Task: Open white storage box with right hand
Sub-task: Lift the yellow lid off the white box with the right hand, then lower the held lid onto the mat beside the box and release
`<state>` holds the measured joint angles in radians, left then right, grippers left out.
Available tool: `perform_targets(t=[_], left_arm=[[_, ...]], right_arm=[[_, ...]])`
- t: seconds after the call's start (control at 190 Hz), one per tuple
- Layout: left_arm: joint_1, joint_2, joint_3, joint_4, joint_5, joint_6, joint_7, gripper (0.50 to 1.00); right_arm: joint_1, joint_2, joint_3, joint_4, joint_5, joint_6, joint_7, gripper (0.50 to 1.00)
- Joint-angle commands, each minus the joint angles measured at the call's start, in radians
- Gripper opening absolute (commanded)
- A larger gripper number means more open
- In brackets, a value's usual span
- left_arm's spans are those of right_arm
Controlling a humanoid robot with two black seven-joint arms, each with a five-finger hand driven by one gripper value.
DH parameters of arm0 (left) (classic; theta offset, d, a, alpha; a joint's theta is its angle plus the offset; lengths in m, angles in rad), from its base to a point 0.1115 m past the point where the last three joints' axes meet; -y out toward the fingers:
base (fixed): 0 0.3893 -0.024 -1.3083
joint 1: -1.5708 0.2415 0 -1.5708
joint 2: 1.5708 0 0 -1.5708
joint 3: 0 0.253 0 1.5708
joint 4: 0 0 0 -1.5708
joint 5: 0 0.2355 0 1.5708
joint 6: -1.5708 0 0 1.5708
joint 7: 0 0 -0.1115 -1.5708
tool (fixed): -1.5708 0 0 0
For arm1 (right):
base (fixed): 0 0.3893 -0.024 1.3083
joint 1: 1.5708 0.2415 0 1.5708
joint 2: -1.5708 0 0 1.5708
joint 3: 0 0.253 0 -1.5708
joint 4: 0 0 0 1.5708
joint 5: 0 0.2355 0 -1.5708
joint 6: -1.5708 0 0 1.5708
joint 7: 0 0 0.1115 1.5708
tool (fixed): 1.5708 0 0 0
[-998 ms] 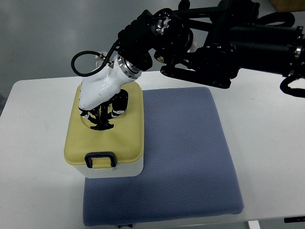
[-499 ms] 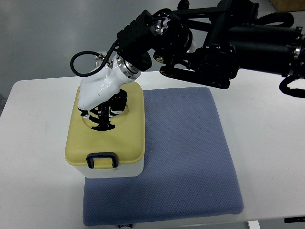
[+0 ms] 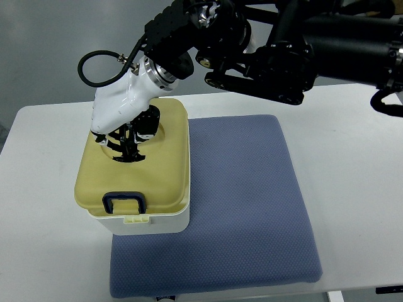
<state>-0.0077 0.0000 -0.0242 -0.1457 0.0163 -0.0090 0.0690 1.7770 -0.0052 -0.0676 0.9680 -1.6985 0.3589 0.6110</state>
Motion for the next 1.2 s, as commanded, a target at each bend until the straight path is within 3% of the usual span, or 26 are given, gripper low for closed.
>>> perform_targets(t=[0.0, 0.31, 0.578, 0.898, 1.197], left_arm=[[0.0, 0.0, 0.0, 0.0, -0.001, 0.0, 0.0, 1.0], [0.0, 0.0, 0.0, 0.0, 0.001, 0.0, 0.0, 1.0], [0.0, 0.0, 0.0, 0.0, 0.001, 0.0, 0.0, 1.0], [0.0, 0.0, 0.0, 0.0, 0.001, 0.0, 0.0, 1.0], [0.0, 0.0, 0.0, 0.0, -0.001, 0.0, 0.0, 1.0]], right_arm=[[0.016, -0.025, 0.0, 0.0, 0.0, 0.02, 0.0, 0.5], [0.021, -0.116, -0.009, -0.057, -0.001, 0.02, 0.0, 0.5], [-0.031, -0.26, -0.043, -0.064, -0.015, 0.005, 0.0, 0.5], [-0.126, -0.369, -0.144, -0.11, -0.018, -0.103, 0.0, 0.5], [-0.215, -0.43, -0.193, -0.11, -0.018, -0.158, 0.0, 0.5]])
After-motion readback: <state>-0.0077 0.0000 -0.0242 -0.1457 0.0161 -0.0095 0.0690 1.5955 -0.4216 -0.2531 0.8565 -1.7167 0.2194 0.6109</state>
